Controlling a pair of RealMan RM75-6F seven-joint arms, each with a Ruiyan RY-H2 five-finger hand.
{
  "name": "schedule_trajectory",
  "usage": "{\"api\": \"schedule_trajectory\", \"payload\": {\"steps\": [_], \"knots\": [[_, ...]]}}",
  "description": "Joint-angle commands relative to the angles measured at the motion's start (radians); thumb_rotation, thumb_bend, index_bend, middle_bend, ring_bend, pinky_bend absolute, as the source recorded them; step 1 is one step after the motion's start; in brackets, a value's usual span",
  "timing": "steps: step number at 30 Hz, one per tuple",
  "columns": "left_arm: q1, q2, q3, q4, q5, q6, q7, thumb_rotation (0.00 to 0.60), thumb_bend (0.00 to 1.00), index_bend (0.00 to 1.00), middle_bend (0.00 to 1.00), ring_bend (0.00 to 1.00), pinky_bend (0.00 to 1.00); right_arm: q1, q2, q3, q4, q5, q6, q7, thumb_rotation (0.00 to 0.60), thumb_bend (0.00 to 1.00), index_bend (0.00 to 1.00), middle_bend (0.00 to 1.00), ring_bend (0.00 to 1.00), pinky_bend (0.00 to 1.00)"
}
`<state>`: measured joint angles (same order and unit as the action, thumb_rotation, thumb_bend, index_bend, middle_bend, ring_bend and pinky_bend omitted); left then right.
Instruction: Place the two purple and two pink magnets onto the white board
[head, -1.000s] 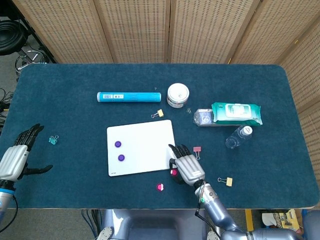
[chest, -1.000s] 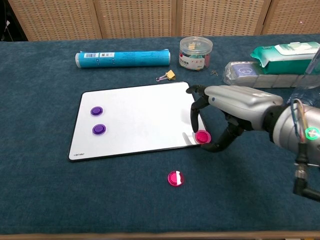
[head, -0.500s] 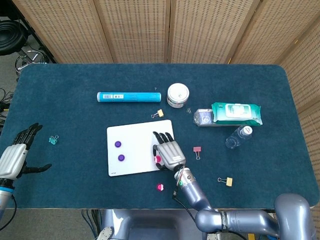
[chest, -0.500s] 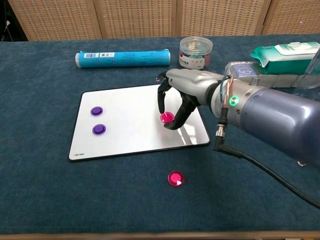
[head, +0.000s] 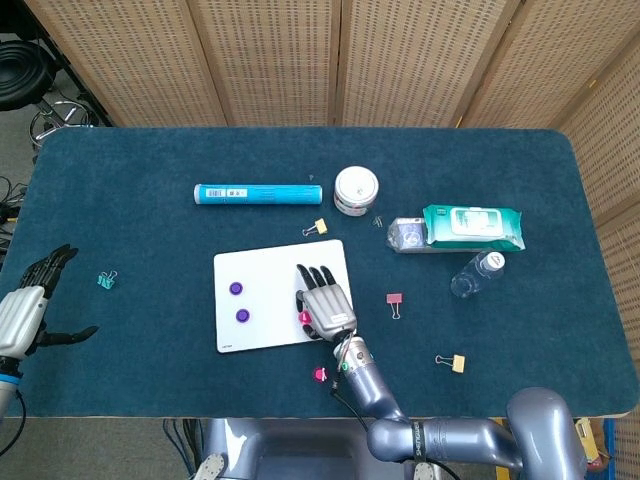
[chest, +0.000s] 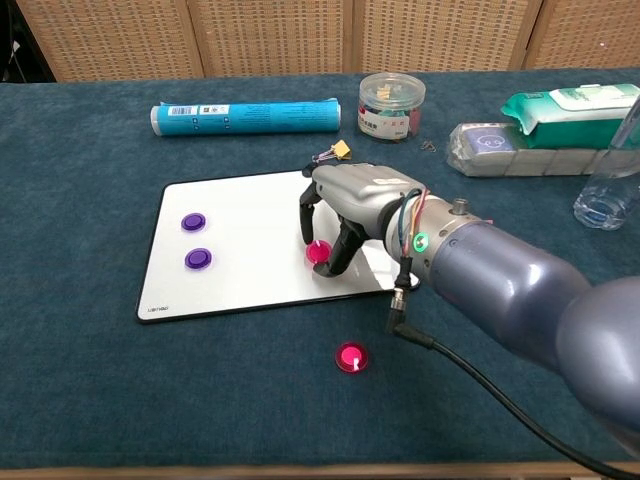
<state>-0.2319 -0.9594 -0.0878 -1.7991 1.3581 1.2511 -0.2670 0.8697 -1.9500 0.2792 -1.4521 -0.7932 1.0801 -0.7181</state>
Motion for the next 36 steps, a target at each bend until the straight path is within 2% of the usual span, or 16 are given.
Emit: {"api": "schedule_trajectory", "payload": {"steps": [1,7,12,17,20,22,24,27,32,36], "knots": [[-0.001,0.002,0.000,0.003,0.001,-0.003,-0.004,0.600,0.09,0.00,0.00,0.00,0.00,0.001,0.003,-0.009,0.012,-0.003,0.004,-0.009,0.600,0.48,0.50,0.00,0.00,0.00],[-0.001,0.001,-0.001,-0.001,0.008,-0.001,-0.006,0.600,0.09,0.00,0.00,0.00,0.00,-0.007,0.021,-0.023,-0.004,-0.012,0.011,-0.010,0.600,0.48,0.26,0.00,0.00,0.00],[-0.001,0.000,0.000,-0.001,0.009,0.000,-0.001,0.600,0.09,0.00,0.00,0.00,0.00,-0.020,0.055,-0.025,-0.071,-0.032,0.039,-0.008,0.600,0.47,0.23,0.00,0.00,0.00],[0.000,0.001,-0.001,-0.002,0.008,0.003,0.003,0.600,0.09,0.00,0.00,0.00,0.00,-0.064,0.132,-0.053,-0.233,-0.076,0.063,0.033,0.600,0.42,0.22,0.00,0.00,0.00],[0.001,0.004,0.000,-0.004,0.012,0.003,-0.003,0.600,0.09,0.00,0.00,0.00,0.00,-0.090,0.193,-0.090,-0.331,-0.104,0.061,0.050,0.600,0.24,0.21,0.00,0.00,0.00],[0.002,0.006,0.000,-0.005,0.015,0.006,-0.005,0.600,0.09,0.00,0.00,0.00,0.00,-0.105,0.224,-0.113,-0.381,-0.120,0.062,0.061,0.600,0.08,0.19,0.00,0.00,0.00],[0.006,0.011,-0.001,-0.007,0.015,0.013,-0.012,0.600,0.10,0.00,0.00,0.00,0.00,-0.130,0.274,-0.169,-0.455,-0.150,0.062,0.062,0.600,0.04,0.19,0.00,0.00,0.00],[0.008,0.013,-0.002,-0.006,0.016,0.016,-0.015,0.600,0.10,0.00,0.00,0.00,0.00,-0.142,0.294,-0.203,-0.477,-0.176,0.059,0.068,0.600,0.04,0.23,0.00,0.00,0.00],[0.008,0.014,-0.002,-0.007,0.017,0.015,-0.019,0.600,0.10,0.00,0.00,0.00,0.00,-0.148,0.284,-0.219,-0.473,-0.177,0.045,0.084,0.600,0.07,0.33,0.00,0.00,0.00],[0.008,0.013,-0.002,-0.004,0.015,0.014,-0.017,0.600,0.10,0.00,0.00,0.00,0.00,-0.146,0.258,-0.227,-0.449,-0.183,0.032,0.092,0.600,0.18,0.37,0.00,0.00,0.00]]}}
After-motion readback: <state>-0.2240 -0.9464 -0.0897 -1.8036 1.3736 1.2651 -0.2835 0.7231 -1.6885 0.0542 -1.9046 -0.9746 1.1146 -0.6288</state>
